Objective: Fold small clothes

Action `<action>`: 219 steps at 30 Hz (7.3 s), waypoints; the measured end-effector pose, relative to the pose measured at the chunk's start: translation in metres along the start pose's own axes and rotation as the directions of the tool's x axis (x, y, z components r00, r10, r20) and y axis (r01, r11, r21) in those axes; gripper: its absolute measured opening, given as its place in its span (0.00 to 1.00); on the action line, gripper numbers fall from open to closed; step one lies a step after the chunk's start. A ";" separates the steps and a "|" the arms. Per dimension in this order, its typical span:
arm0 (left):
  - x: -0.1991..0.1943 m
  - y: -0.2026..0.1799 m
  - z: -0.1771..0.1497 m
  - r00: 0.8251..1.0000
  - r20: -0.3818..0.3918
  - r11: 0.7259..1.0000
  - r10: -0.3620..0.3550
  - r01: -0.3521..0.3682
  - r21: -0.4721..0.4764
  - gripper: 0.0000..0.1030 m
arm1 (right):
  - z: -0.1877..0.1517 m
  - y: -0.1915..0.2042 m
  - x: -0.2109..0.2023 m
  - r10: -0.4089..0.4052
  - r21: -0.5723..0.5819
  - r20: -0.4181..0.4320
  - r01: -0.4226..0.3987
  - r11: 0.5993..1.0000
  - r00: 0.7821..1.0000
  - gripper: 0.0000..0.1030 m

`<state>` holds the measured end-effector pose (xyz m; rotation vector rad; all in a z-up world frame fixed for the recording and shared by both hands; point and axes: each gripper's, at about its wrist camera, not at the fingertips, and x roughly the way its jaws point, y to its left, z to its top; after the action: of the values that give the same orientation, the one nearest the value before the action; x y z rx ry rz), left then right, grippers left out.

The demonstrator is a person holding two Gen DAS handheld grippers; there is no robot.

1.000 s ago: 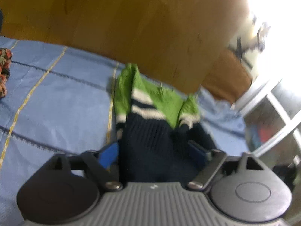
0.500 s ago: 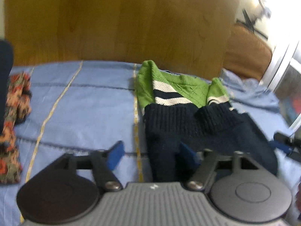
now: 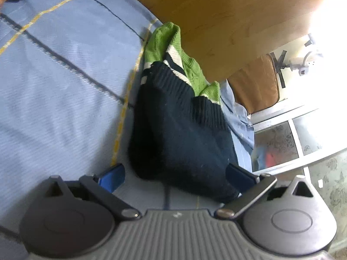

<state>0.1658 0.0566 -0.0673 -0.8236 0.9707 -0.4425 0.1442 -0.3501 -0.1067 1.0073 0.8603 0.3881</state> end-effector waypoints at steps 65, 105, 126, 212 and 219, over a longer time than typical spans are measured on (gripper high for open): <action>0.093 -0.060 0.082 0.946 0.140 0.764 0.292 -0.319 0.562 0.19 | 0.129 0.061 0.157 -0.085 -0.675 -0.092 0.001 0.738 0.992 0.25; -0.169 -0.043 -0.141 0.926 0.362 0.817 -0.102 -0.130 0.563 0.94 | -0.139 0.087 -0.112 0.164 -0.890 -0.100 -0.162 0.426 0.981 0.47; -0.063 -0.031 -0.044 0.994 0.104 0.918 0.033 -0.071 0.391 0.10 | -0.184 0.124 -0.057 0.055 -0.867 -0.387 -0.383 0.318 0.921 0.46; -0.010 -0.084 -0.166 0.865 0.393 0.616 0.312 -0.499 0.610 1.00 | -0.113 0.001 -0.089 0.247 -0.530 0.059 -0.180 0.829 0.967 0.42; -0.010 -0.084 -0.167 0.866 0.393 0.617 0.310 -0.498 0.609 1.00 | -0.119 0.005 -0.088 0.247 -0.559 0.070 -0.167 0.812 0.967 0.47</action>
<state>0.0193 -0.0580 -0.0478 0.0596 0.6365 -0.2559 -0.0027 -0.3366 -0.0934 0.5763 0.4619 0.7003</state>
